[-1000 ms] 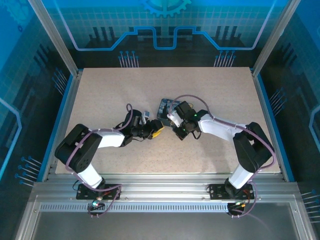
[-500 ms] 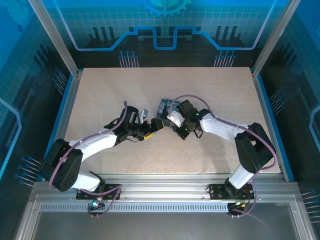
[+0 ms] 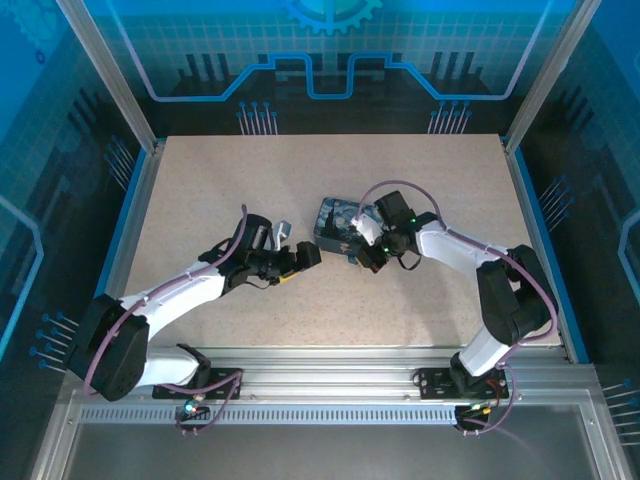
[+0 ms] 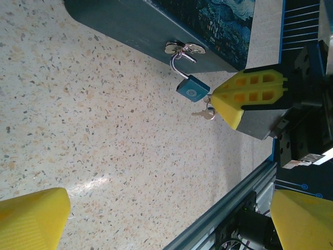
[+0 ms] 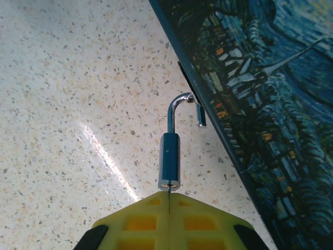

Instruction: Unlock the padlock with the key

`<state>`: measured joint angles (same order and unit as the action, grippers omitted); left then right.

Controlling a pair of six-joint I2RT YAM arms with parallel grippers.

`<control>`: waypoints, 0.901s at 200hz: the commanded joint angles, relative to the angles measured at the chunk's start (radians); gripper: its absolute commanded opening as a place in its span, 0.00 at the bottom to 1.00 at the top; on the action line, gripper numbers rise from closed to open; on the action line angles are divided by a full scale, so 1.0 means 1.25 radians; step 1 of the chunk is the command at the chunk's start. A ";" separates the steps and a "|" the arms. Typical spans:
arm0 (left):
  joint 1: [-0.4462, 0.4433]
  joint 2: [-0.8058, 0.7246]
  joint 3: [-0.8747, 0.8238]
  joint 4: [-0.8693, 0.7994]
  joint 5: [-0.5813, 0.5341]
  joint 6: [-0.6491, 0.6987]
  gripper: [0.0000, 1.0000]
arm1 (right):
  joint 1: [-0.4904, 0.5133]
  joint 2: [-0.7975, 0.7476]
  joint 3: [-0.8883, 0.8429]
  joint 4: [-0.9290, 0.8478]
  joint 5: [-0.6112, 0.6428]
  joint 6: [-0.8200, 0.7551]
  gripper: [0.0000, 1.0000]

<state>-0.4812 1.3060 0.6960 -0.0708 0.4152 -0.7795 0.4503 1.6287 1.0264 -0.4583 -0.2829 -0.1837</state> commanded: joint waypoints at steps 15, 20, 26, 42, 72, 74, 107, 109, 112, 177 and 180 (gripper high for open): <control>0.005 -0.009 -0.012 -0.008 -0.004 -0.001 0.99 | -0.023 0.008 0.016 -0.005 -0.095 0.007 0.00; 0.005 -0.010 -0.012 -0.008 -0.005 0.000 0.99 | -0.023 0.014 0.021 -0.009 -0.098 0.006 0.00; 0.005 -0.010 -0.012 -0.010 -0.006 0.001 0.99 | -0.024 0.021 0.026 -0.014 -0.102 0.004 0.00; 0.005 -0.008 -0.013 -0.011 -0.007 0.000 0.99 | -0.024 0.041 0.045 -0.027 -0.103 0.000 0.00; 0.004 -0.007 -0.018 -0.007 -0.008 -0.004 0.99 | -0.015 0.059 0.064 -0.029 -0.099 -0.004 0.00; 0.003 -0.007 -0.018 -0.006 -0.008 -0.005 0.99 | -0.014 0.059 0.064 -0.029 -0.098 -0.004 0.00; 0.000 -0.007 -0.019 -0.006 -0.009 -0.005 0.99 | -0.013 0.061 0.070 -0.015 -0.104 0.000 0.00; 0.000 -0.008 -0.019 -0.006 -0.009 -0.006 0.99 | -0.013 0.061 0.072 -0.016 -0.104 0.000 0.00; 0.000 -0.008 -0.019 -0.006 -0.009 -0.006 0.99 | -0.013 0.063 0.073 -0.016 -0.104 0.000 0.00; -0.004 -0.011 -0.022 -0.005 -0.013 -0.005 0.99 | 0.003 0.091 0.100 -0.028 -0.094 -0.005 0.00; -0.004 -0.010 -0.023 -0.004 -0.013 -0.005 0.99 | 0.005 0.092 0.100 -0.029 -0.093 -0.005 0.00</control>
<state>-0.4816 1.3060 0.6842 -0.0708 0.4149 -0.7834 0.4347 1.7191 1.1152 -0.4721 -0.3790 -0.1844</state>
